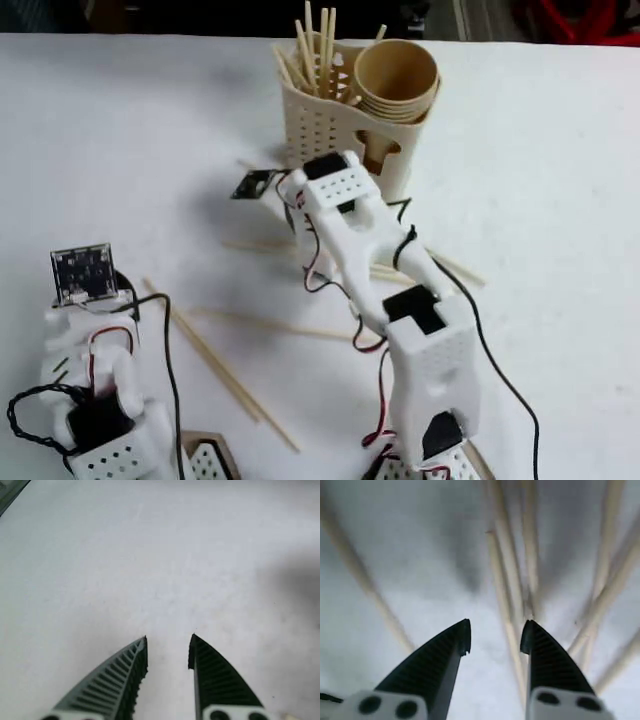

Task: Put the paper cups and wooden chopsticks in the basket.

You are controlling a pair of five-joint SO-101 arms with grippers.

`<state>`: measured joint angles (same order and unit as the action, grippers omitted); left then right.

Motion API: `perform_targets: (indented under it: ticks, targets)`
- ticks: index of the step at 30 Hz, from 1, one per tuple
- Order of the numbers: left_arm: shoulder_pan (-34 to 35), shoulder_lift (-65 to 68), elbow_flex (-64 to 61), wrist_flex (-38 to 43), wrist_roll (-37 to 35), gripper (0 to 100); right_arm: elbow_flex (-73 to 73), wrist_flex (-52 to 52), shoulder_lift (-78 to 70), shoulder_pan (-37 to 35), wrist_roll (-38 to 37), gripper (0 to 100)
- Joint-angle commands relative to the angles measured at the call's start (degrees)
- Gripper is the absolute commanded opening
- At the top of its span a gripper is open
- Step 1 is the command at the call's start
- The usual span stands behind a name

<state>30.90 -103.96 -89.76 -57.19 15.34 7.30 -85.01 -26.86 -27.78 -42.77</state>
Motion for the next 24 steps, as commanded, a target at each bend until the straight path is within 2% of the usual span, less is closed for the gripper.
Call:
perform_targets:
  ticks: [1, 11, 14, 16, 19, 24]
  targets:
    - [0.0, -0.7, 0.2, 0.4, 0.7, 15, 0.5, 3.3, -0.6, -0.5, -1.0, 17.3]
    - [0.0, -0.7, 0.2, 0.4, 0.7, 15, 0.5, 10.0, -7.5, -0.1, -3.3, 17.0]
    - [0.0, -0.7, 0.2, 0.4, 0.7, 15, 1.4, 8.6, -8.9, -0.4, -4.5, 16.8]
    - [0.0, -0.7, 0.2, 0.4, 0.7, 15, 2.5, 7.6, -9.3, -0.5, -4.6, 13.5]
    - [0.0, -0.7, 0.2, 0.4, 0.7, 15, 2.4, 7.7, -9.4, -0.9, -4.6, 1.9]
    - [0.0, -0.7, 0.2, 0.4, 0.7, 15, 0.6, 6.3, -9.0, -2.9, -4.6, 1.7]
